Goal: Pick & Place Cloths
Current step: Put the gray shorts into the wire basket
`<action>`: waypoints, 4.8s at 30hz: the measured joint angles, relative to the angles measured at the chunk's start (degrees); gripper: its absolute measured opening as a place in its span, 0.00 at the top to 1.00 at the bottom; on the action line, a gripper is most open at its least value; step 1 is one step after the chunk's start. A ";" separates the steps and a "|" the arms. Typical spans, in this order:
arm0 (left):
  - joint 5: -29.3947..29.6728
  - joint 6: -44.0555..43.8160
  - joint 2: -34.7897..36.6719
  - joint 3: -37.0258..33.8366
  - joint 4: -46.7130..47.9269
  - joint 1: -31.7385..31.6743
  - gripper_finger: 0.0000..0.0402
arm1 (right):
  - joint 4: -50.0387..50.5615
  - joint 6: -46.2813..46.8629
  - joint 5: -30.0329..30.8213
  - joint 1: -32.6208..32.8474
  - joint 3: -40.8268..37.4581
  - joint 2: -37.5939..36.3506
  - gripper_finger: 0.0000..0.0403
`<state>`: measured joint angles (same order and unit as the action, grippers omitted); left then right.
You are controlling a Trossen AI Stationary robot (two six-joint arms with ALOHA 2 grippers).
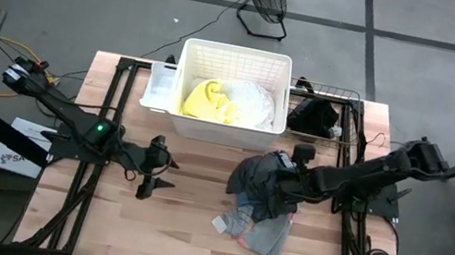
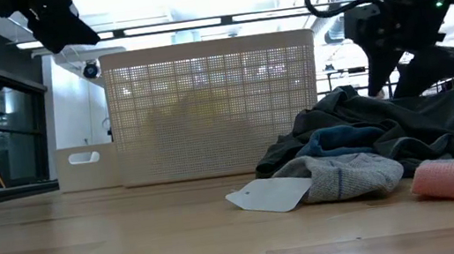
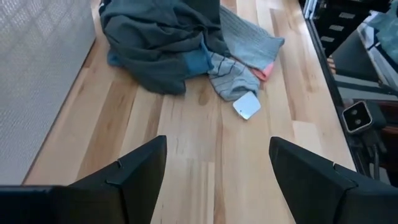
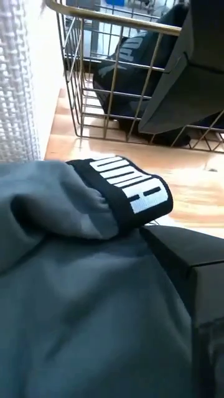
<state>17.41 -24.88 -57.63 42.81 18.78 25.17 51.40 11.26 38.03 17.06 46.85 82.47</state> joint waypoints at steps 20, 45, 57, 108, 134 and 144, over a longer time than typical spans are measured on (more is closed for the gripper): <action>-0.31 0.13 0.00 0.00 -0.24 0.00 0.30 | -2.17 -1.55 -3.81 -3.67 0.00 5.17 0.56; -0.25 0.04 -0.02 0.02 -0.24 0.00 0.30 | -2.04 17.37 -6.44 -0.12 0.90 1.09 0.99; -0.14 -0.74 -0.02 0.04 -0.24 0.00 0.30 | -3.16 23.43 -2.25 6.87 5.94 -9.35 0.99; 6.79 1.92 -9.17 0.13 -21.07 -0.57 0.30 | -58.94 -10.44 -0.14 15.70 7.65 -34.06 0.99; -14.39 17.69 -37.33 31.06 -29.18 -12.17 0.30 | -57.36 -19.81 -26.39 15.69 7.65 -33.29 0.99; -15.41 20.57 -44.00 41.45 -27.73 -12.04 0.30 | -55.72 -18.58 -26.00 15.69 7.63 -32.94 0.99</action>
<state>2.00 -4.31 -101.63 84.25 -8.94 13.13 -4.32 -7.32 12.03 32.75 54.48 49.53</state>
